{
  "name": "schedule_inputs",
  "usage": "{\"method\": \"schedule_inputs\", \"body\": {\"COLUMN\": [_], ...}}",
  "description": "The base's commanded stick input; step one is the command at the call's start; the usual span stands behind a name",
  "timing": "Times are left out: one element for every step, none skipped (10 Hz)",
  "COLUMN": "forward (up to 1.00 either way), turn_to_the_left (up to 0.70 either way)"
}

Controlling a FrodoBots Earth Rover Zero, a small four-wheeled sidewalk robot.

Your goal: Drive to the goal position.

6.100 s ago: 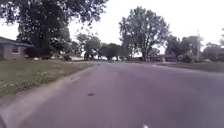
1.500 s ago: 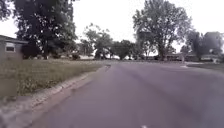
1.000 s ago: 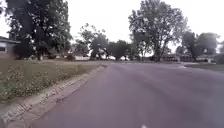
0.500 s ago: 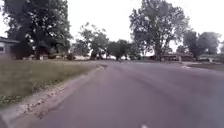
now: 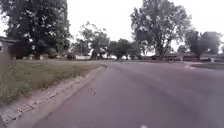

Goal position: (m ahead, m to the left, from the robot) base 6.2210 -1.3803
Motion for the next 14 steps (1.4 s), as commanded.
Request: {"method": "schedule_inputs", "body": {"forward": [1.0, 1.0, 1.0, 1.0, 1.0, 1.0, 1.0, 1.0, 1.0, 1.0, 1.0, 1.0, 1.0, 1.0], "turn_to_the_left": [0.0, 0.0, 0.0, 0.0, 0.0, -0.03, -0.21, -0.26, -0.31, -0.36, 0.0, 0.0, 0.0, 0.0]}}
